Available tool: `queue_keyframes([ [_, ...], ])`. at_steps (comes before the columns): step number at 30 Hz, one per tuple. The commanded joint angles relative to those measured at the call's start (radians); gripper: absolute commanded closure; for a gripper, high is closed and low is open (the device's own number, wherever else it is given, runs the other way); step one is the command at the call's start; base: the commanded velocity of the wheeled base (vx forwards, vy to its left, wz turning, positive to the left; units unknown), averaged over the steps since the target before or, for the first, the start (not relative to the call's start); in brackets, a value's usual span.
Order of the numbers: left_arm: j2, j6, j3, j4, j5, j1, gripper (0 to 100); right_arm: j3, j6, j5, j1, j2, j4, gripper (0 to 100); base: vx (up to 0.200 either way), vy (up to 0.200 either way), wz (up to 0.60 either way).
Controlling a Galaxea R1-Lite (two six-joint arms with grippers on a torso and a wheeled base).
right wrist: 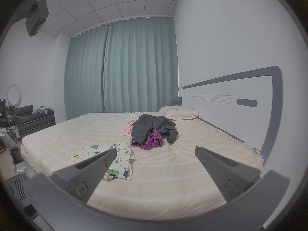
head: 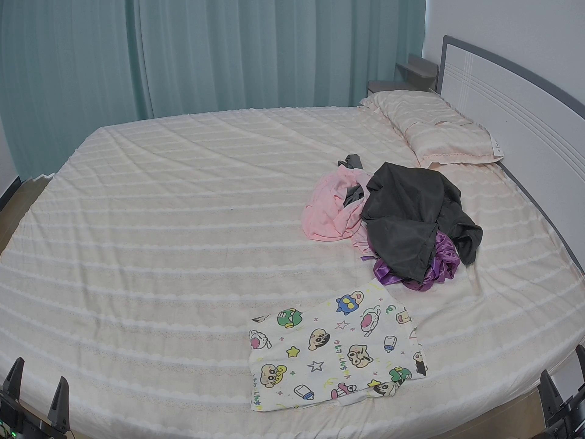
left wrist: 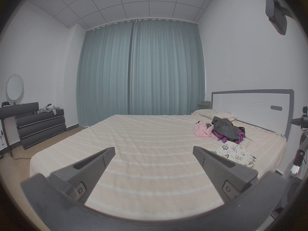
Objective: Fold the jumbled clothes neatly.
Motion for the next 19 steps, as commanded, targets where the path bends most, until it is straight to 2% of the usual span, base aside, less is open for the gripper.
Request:
queue_keyframes([
  [1, -0.013, -0.002, 0.018, -0.001, 0.001, 0.001, 0, 0.012, 0.0, 0.0, 0.0, -0.013, 0.0, 0, 0.0, 0.0, 0.0],
  [19, -0.013, -0.001, 0.018, -0.001, 0.002, 0.003, 0, 0.012, -0.001, 0.0, 0.0, -0.011, 0.003, 0, 0.0, 0.0, 0.0],
])
